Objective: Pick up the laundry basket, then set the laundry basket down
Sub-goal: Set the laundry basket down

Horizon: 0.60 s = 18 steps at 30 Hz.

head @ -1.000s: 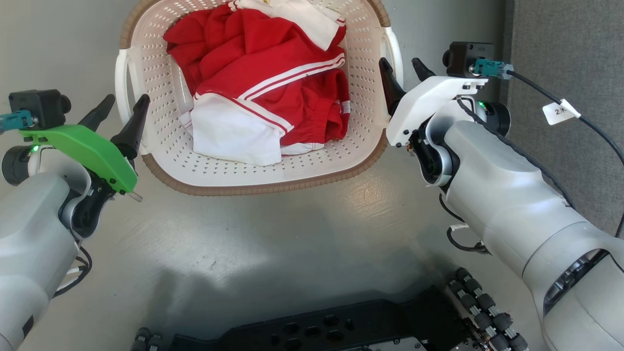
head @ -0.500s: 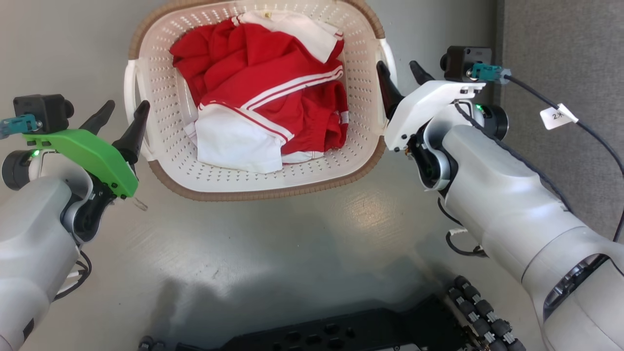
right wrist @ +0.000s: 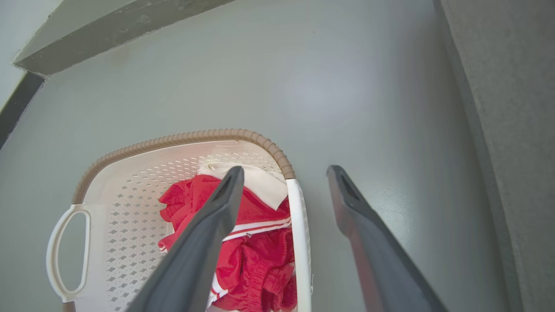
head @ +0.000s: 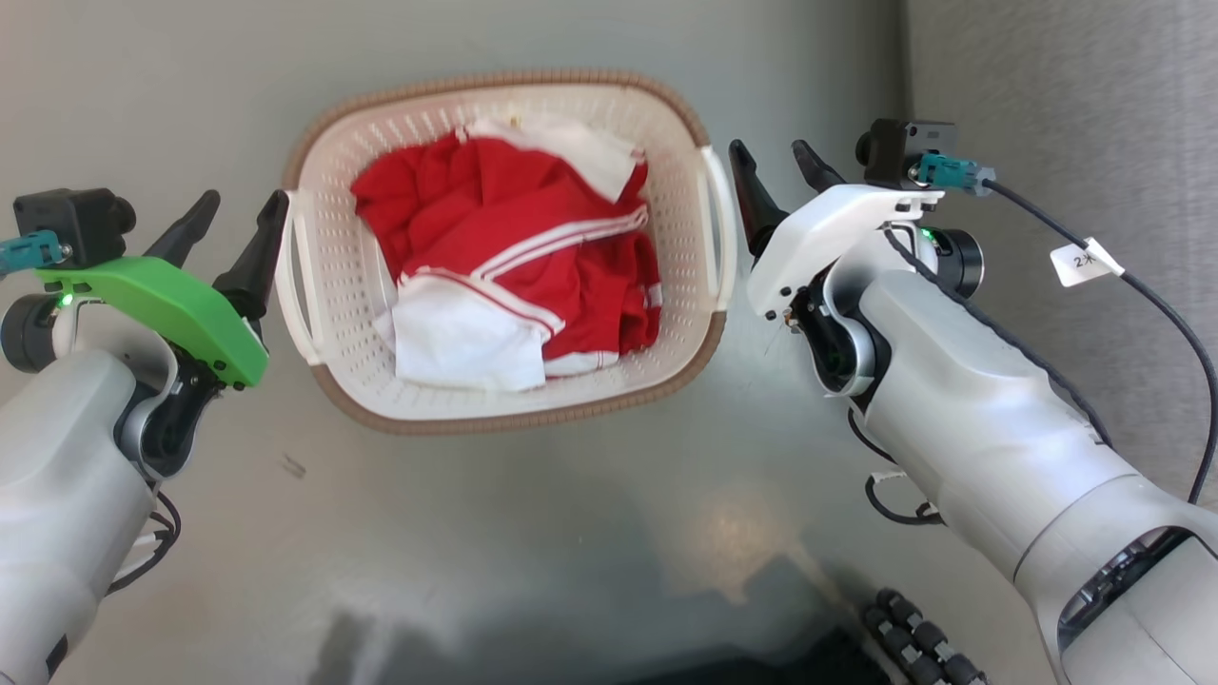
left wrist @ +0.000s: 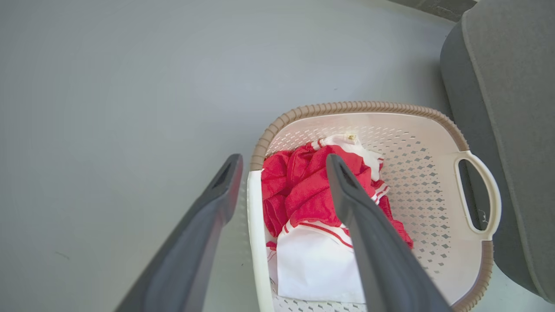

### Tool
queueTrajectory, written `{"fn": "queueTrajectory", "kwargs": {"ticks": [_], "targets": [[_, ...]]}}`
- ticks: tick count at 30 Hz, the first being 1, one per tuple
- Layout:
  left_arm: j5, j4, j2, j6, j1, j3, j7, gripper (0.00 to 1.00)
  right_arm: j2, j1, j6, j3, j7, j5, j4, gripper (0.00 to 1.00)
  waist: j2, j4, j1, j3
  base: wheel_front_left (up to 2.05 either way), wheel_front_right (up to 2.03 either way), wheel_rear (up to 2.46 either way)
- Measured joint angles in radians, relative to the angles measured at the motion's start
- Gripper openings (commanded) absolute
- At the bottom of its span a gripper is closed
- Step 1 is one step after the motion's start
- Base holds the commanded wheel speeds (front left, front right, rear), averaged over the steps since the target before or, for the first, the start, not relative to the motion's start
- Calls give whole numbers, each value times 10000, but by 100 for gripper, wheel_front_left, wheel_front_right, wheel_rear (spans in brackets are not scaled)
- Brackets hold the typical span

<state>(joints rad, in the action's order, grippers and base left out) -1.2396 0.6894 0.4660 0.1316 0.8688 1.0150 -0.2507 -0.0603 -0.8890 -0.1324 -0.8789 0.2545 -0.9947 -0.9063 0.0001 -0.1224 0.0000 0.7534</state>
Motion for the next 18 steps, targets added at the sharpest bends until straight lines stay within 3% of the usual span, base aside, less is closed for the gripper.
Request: {"fn": "queueTrajectory", "kwargs": {"ticks": [18], "targets": [[1406,-1181,-36,0,-1674,-2397,-10,100,-4,1477,0,1346,0,1885,1101,100,0,-82,-1,-2390,0,0,0]]}}
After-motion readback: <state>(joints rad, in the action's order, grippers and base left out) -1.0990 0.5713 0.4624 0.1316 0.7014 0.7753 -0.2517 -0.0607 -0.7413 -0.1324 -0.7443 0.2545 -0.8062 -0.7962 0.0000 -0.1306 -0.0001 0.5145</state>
